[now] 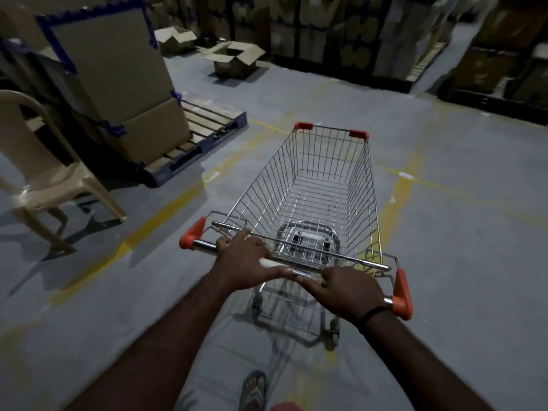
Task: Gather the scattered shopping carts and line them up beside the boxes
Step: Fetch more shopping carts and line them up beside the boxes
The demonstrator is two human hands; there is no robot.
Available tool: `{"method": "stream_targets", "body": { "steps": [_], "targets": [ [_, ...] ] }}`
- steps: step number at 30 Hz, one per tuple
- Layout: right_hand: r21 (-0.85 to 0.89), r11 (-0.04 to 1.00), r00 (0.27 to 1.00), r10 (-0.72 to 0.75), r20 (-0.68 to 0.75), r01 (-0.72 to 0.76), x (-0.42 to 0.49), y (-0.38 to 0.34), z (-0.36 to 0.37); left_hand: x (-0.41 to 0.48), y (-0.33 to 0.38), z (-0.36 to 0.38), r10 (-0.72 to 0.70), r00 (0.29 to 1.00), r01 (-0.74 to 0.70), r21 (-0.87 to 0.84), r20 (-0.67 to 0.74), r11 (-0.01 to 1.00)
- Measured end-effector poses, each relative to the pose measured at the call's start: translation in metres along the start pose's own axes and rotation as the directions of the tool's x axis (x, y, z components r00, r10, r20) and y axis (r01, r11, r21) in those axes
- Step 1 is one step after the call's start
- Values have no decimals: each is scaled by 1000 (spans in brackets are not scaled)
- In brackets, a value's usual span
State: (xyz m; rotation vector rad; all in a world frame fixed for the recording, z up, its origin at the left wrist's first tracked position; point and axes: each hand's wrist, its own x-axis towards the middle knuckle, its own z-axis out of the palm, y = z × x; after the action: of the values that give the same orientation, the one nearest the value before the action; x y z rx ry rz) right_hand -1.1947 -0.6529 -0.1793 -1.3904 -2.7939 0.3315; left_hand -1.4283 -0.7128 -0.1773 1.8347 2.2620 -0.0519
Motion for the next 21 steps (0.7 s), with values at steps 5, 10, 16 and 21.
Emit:
{"method": "stream_targets", "body": {
  "steps": [5, 10, 16, 21],
  "targets": [
    [21, 993, 993, 118, 5, -118, 29, -13, -3, 56, -23, -15, 136, 990, -137, 33, 30, 990],
    [52, 968, 969, 246, 21, -247, 52, -22, -10, 106, -32, -28, 247, 967, -250, 44, 61, 967],
    [79, 922, 925, 380, -7, -378, 70, -8, -15, 157, -17, -40, 373, 925, -377, 52, 78, 925],
    [101, 883, 885, 464, -31, -459, 80, 26, -26, 199, 21, -48, 457, 886, -463, 66, 80, 884]
  ]
}}
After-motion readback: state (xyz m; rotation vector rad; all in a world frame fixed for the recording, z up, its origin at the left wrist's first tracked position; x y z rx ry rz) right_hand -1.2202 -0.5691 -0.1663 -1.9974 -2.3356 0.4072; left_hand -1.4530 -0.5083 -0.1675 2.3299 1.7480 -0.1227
